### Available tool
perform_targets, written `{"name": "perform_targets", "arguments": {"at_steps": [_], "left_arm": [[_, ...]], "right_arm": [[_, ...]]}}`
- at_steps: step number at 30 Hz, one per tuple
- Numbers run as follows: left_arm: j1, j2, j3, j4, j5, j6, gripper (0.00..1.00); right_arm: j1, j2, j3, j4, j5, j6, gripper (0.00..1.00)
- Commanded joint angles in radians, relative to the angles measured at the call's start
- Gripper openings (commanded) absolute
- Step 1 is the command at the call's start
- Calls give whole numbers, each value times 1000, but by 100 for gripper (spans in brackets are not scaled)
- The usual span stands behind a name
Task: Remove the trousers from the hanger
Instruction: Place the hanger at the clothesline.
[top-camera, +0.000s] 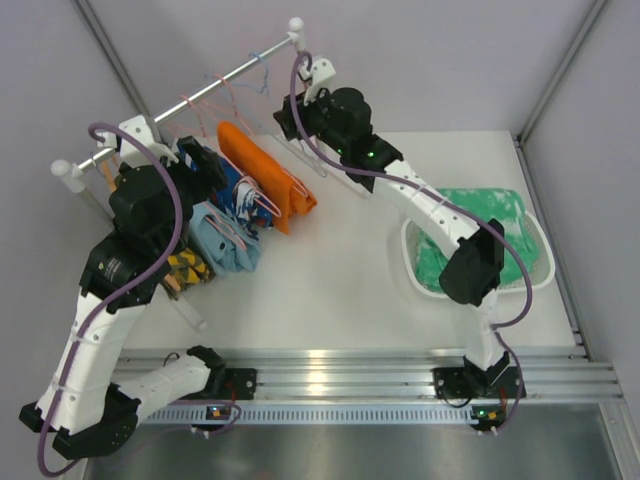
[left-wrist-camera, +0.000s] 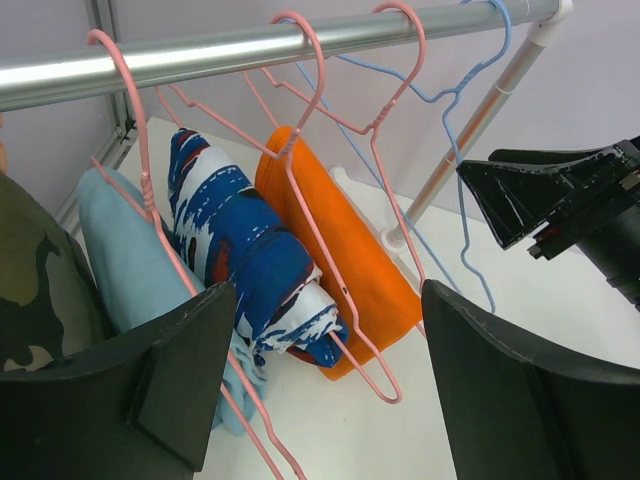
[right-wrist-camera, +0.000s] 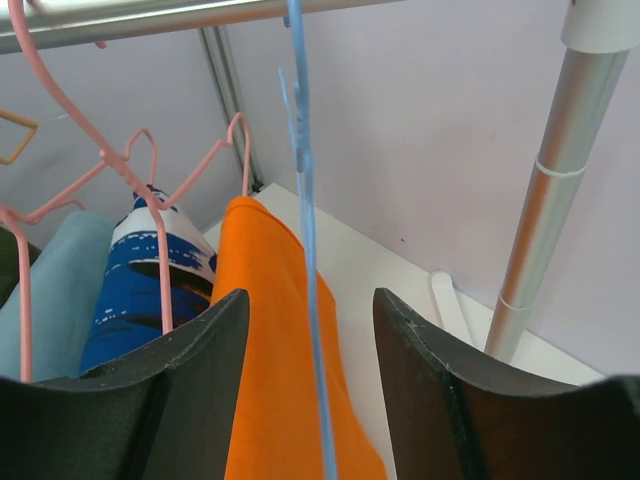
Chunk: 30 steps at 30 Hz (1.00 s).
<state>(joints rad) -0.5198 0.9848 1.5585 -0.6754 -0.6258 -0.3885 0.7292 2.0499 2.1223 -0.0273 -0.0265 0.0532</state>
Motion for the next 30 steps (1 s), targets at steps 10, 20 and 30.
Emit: {"name": "perform_targets", "arguments": {"at_steps": [10,20,30], "left_arm": [[3,-3,-3,0,-14,39,80],[1,0,-12,5,-9,45,81],[3,2,-26,14,1,51,81]], "right_arm": [[16,44,57,-13,86,-90,49],[13,46,57,-6,117,-144,49],[-4,56,56,-20,48,-113,52]]}}
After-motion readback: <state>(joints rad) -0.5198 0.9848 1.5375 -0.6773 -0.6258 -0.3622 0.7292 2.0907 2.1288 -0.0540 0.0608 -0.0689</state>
